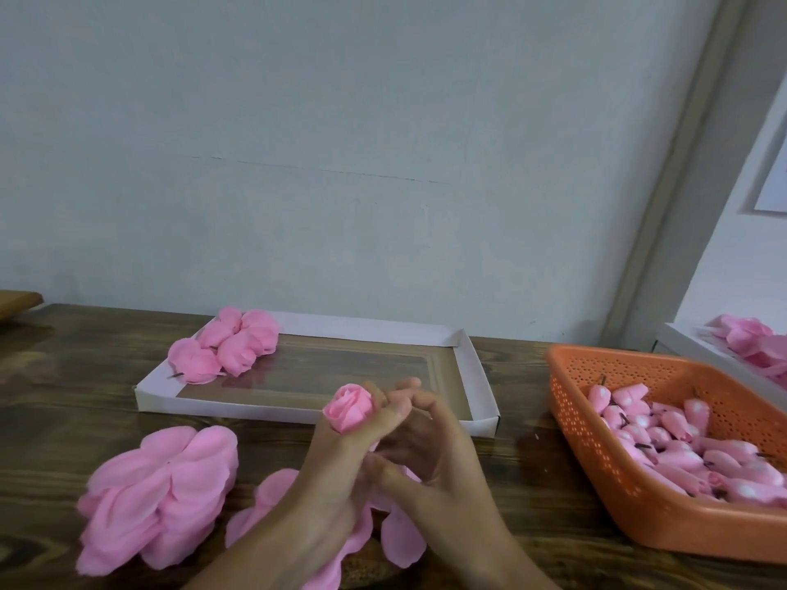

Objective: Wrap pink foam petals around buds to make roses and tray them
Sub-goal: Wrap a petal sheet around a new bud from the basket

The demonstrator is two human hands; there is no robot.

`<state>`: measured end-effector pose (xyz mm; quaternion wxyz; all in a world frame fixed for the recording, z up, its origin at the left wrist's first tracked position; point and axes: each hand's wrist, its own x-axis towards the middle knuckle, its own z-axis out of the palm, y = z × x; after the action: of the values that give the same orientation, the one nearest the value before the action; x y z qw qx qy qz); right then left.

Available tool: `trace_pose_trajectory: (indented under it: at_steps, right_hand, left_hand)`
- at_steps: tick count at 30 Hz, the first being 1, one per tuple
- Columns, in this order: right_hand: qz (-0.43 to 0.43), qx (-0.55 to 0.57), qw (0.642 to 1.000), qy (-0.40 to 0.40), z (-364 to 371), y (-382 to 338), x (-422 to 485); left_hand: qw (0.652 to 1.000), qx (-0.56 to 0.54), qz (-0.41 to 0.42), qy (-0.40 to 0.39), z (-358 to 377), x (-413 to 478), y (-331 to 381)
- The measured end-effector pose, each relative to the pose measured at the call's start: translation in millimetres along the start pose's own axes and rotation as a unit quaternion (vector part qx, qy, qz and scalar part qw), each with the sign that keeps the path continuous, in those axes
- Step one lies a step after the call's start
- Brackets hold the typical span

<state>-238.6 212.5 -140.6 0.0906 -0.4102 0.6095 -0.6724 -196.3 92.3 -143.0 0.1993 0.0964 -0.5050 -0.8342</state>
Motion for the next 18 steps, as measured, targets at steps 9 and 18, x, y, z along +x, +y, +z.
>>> trace_pose_trajectory:
  at_steps: [9, 18]
  right_hand:
    - [0.02, 0.12, 0.993, 0.009, 4.4, -4.6, -1.2]
    - [0.131, 0.253, 0.957, -0.061, 12.7, 0.4, 3.0]
  left_hand:
    - [0.992, 0.028, 0.043, -0.114, -1.4, -9.9, 16.2]
    - [0.98, 0.143, 0.113, -0.084, -3.2, -9.9, 21.0]
